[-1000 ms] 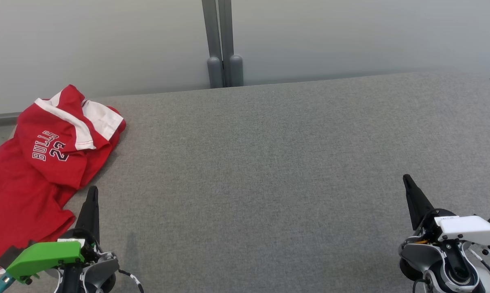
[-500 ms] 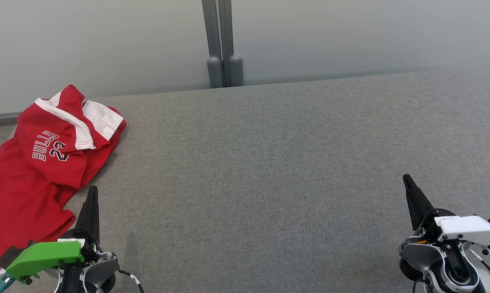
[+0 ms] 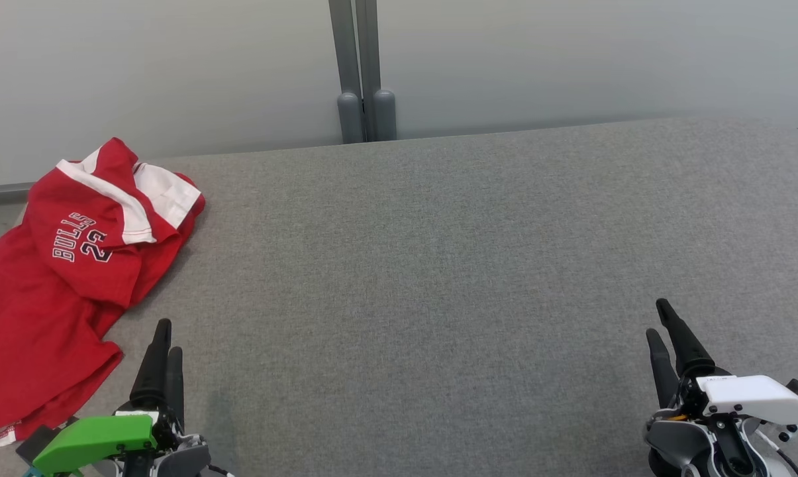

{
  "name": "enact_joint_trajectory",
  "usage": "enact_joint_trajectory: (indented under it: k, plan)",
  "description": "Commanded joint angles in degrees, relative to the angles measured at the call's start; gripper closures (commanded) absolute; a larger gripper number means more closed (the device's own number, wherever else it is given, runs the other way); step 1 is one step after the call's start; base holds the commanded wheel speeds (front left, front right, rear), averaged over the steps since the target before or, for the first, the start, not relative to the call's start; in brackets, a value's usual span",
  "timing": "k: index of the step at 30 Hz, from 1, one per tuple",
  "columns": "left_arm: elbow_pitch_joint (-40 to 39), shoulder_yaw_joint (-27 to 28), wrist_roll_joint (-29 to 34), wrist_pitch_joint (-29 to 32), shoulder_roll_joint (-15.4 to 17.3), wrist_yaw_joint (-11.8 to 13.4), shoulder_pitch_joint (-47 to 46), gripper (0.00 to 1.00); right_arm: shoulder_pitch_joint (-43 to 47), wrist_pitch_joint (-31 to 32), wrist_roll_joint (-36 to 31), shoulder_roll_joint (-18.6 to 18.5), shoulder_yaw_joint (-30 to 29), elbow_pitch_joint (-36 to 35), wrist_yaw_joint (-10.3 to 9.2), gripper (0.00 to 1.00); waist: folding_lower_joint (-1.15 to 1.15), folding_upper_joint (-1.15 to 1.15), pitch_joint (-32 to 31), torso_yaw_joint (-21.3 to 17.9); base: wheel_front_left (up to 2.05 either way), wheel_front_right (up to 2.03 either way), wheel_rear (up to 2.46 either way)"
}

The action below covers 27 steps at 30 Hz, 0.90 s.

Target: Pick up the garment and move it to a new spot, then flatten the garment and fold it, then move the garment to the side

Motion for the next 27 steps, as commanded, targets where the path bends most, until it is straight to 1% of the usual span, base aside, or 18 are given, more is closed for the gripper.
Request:
enact_joint_trajectory:
  k: [1, 4, 7, 18, 27]
  plan:
    - [-1.2, -0.7, 1.0, -0.7, 0.2, -0.1, -0.5, 0.0, -0.5, -0.7, -1.4, -0.3, 0.3, -1.5, 0.09, 0.0, 0.0, 0.0, 0.0, 0.0, 0.0, 0.0, 0.0]
    - [-1.2, -1.4, 2.4, -1.5, 0.4, -0.1, -0.4, 0.0, -0.3, -1.5, -4.0, -0.3, 0.7, -2.3, 0.09, 0.0, 0.0, 0.0, 0.0, 0.0, 0.0, 0.0, 0.0]
    - [-1.3, -1.6, 4.8, -2.3, 0.5, -0.1, -0.3, 0.0, -0.1, -2.3, -8.2, -0.3, 1.1, -3.3, 0.09, 0.0, 0.0, 0.0, 0.0, 0.0, 0.0, 0.0, 0.0]
    - [-1.2, -2.5, 19.2, -5.1, 0.5, -0.1, -0.4, 0.0, 0.7, -5.1, -26.2, -0.7, 2.4, -7.0, 0.1, 0.0, 0.0, 0.0, 0.0, 0.1, 0.0, 0.0, 0.0]
    - [-1.0, -3.6, 31.2, -7.0, 0.8, -0.1, 0.1, 0.0, 1.5, -7.0, -37.0, -0.7, 3.3, -8.8, 0.11, 0.0, 0.0, 0.0, -0.1, 0.1, 0.0, 0.0, 0.0]
